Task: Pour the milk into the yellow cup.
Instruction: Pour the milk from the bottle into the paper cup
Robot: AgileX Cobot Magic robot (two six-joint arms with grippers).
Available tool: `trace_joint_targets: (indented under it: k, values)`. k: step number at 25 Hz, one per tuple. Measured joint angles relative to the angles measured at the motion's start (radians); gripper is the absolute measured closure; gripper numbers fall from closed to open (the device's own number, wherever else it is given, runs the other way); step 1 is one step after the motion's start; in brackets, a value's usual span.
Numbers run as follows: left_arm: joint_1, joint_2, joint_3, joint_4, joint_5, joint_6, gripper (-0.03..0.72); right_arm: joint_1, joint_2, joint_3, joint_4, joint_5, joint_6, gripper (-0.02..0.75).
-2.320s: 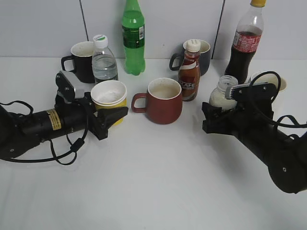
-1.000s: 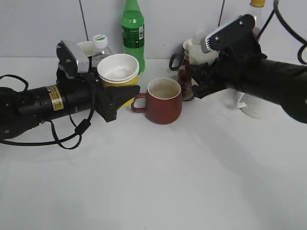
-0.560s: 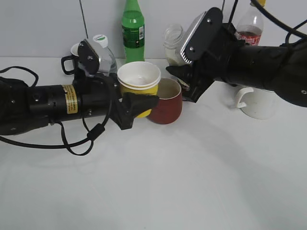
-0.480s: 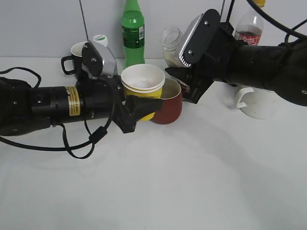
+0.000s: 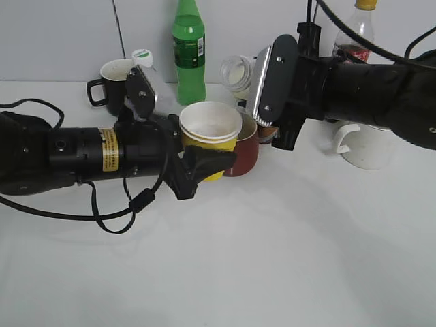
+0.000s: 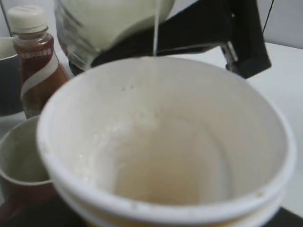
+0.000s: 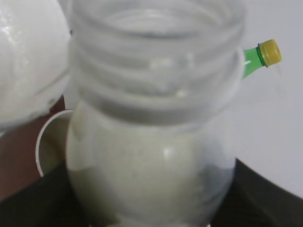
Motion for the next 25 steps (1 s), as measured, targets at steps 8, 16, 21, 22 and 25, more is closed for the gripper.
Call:
trace_joint_targets:
  k: [8, 16, 21, 22, 25]
  values:
    - [0.000, 0.051, 0.000, 0.000, -0.066, 0.000, 0.274, 0.000, -0.001, -0.002, -0.001, -0.016, -0.147, 0.289]
    - [0.000, 0.061, -0.011, 0.004, -0.104, 0.000, 0.274, 0.000, -0.001, -0.003, -0.001, -0.019, -0.271, 0.289]
    - [0.000, 0.061, -0.025, 0.010, -0.105, 0.000, 0.274, 0.000, -0.001, -0.003, -0.001, -0.031, -0.339, 0.289]
    - [0.000, 0.061, -0.025, 0.012, -0.105, 0.000, 0.274, 0.000, -0.001, -0.003, 0.000, -0.035, -0.353, 0.289]
    - [0.000, 0.061, -0.026, 0.019, -0.104, 0.000, 0.274, 0.000, -0.001, -0.003, 0.001, -0.047, -0.392, 0.289]
